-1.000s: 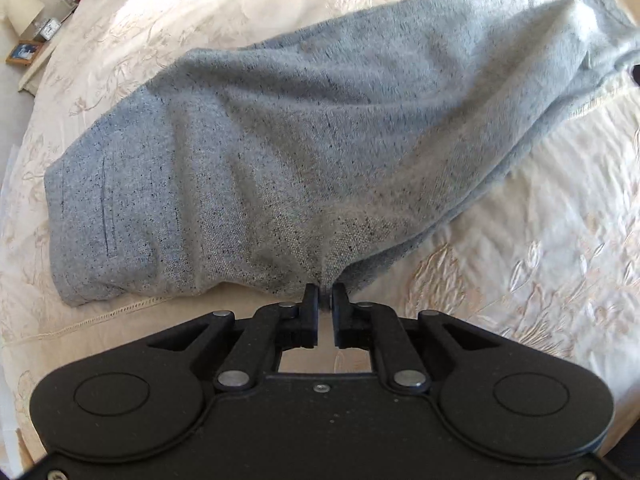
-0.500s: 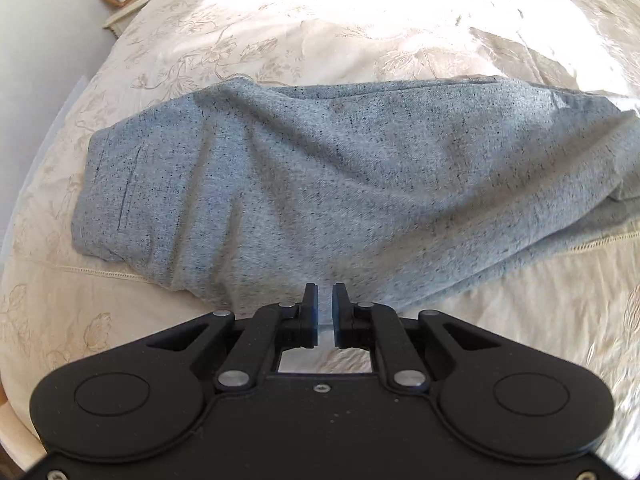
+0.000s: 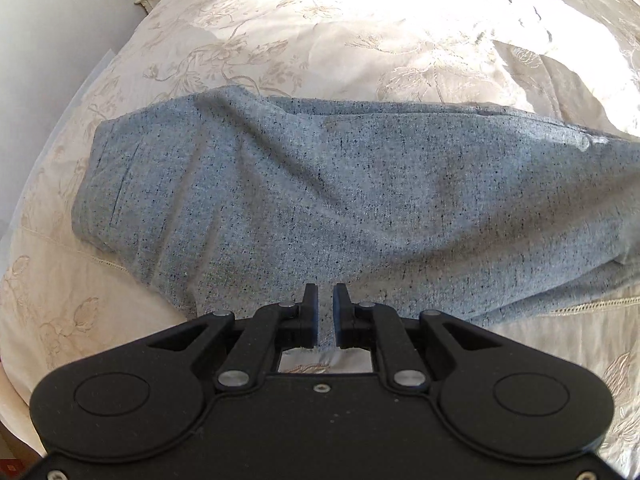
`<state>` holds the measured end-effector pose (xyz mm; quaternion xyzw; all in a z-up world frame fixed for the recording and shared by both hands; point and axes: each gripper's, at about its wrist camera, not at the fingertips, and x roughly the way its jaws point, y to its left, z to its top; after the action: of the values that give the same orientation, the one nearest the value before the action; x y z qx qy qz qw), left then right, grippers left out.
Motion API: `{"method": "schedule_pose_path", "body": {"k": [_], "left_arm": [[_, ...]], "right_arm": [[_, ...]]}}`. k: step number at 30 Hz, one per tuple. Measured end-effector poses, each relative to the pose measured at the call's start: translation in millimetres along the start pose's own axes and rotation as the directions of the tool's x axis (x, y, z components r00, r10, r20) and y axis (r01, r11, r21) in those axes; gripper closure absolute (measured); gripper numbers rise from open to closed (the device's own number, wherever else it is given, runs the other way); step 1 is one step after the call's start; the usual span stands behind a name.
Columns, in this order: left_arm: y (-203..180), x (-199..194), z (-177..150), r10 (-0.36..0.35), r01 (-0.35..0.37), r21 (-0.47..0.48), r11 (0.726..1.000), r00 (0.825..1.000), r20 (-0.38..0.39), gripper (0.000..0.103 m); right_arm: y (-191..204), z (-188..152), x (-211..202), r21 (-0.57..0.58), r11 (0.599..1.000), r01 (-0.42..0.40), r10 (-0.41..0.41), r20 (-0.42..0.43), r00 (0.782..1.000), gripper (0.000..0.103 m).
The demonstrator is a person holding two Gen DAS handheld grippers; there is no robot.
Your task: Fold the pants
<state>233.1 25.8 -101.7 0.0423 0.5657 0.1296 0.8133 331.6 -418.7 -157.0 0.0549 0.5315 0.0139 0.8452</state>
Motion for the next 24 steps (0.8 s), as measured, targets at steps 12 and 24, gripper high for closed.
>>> {"method": "schedule_pose_path", "body": {"k": [12, 24], "left_arm": [[7, 21, 26, 0.024, -0.024, 0.008, 1.0, 1.0, -0.014, 0.085], [31, 31, 42, 0.064, -0.065, -0.015, 0.998, 0.998, -0.018, 0.085]], "right_arm": [[-24, 18, -7, 0.118, 0.993, 0.024, -0.034, 0.086, 0.996, 0.072], [-21, 73, 54, 0.143, 0.986, -0.08, 0.077, 0.026, 0.997, 0.067]]}}
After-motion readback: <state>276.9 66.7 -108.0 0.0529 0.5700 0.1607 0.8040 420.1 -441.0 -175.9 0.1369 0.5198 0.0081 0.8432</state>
